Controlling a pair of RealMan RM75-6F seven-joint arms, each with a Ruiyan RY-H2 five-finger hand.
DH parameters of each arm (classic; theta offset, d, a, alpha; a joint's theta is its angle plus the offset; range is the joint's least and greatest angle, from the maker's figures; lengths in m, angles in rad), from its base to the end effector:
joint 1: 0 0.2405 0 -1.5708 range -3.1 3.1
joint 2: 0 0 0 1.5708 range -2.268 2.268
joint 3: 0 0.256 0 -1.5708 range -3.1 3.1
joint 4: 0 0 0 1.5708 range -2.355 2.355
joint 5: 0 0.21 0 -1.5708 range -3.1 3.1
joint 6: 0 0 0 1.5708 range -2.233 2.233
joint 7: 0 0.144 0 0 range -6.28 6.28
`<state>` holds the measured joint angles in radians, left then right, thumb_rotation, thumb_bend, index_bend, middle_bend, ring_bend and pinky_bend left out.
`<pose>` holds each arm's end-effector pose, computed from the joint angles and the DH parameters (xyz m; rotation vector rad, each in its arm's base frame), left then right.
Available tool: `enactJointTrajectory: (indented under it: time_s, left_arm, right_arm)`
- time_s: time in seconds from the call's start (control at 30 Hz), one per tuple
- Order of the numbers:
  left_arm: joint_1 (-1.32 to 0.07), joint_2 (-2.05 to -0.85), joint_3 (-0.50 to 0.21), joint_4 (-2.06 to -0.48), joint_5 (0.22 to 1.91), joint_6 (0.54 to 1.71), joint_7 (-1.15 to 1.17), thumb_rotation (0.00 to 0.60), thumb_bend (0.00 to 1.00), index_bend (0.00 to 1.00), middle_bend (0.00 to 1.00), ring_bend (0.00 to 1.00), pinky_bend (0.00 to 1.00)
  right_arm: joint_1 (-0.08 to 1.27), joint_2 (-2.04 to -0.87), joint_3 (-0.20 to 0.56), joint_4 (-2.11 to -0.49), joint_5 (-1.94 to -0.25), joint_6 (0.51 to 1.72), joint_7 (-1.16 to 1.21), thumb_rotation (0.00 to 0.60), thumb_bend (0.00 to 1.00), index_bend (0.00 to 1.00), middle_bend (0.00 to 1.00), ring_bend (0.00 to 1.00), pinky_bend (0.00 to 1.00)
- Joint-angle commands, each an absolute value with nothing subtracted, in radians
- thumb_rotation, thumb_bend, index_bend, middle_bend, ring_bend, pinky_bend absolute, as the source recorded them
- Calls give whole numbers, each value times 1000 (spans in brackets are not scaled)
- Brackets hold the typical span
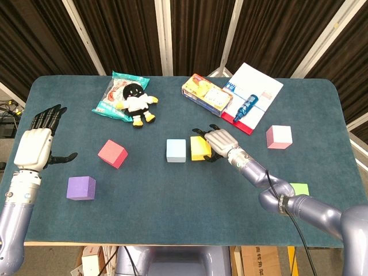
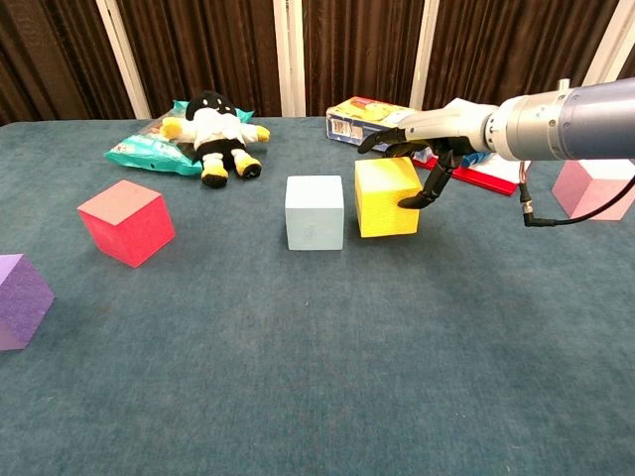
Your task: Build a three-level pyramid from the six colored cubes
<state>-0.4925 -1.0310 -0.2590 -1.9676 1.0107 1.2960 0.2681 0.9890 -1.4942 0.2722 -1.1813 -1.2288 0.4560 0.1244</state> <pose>-0.1865 0.3040 0.1692 -1.3621 -0.9735 -1.0342 -0.1166 -0.4316 -0.0062 2.0568 -1.1343 0.8318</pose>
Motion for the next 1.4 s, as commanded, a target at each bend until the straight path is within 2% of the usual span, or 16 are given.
enactJointTrajectory:
  time_s: [0.03, 1.4]
  left_arm:
    - [-493, -1033, -261, -1964, 1006, 1294, 268, 600, 78, 0, 14, 0, 0]
    - [-491, -1027, -274, -1938, 989, 1272, 240, 600, 78, 0, 14, 0, 0]
  right_arm:
    - [997, -1502, 267, -1172, -1234, 453, 132, 600, 378, 0, 397, 301, 0]
    - [1041, -1559, 215, -1149, -1102, 489, 43, 600, 379, 0, 397, 301, 0]
